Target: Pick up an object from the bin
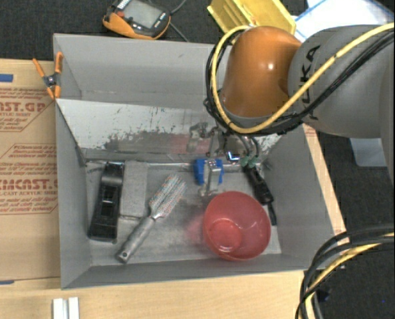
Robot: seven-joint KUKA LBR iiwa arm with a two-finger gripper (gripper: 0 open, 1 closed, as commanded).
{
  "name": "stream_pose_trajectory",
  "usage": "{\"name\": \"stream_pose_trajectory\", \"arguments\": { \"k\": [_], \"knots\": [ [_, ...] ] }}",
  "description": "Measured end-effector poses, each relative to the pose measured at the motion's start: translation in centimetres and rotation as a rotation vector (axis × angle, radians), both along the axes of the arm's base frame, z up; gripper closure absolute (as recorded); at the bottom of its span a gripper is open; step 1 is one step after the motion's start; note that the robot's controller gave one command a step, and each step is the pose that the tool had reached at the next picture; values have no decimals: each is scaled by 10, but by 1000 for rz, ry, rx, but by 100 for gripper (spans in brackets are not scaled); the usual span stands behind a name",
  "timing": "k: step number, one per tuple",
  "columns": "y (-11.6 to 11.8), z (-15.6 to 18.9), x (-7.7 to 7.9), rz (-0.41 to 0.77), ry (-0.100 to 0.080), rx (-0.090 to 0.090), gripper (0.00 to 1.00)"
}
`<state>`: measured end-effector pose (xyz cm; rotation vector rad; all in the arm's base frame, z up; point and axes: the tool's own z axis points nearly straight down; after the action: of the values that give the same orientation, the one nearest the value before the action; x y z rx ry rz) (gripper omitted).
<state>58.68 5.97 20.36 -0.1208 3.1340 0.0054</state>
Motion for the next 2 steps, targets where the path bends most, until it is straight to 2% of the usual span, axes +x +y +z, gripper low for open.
{"name": "stream_pose_trajectory", "arguments": {
  "k": [1, 2],
  "knots": [
    [-29, -37, -4, 47, -1, -2, 0],
    [-24, -31, 5, -151, -8, 4, 0]
  ]
}}
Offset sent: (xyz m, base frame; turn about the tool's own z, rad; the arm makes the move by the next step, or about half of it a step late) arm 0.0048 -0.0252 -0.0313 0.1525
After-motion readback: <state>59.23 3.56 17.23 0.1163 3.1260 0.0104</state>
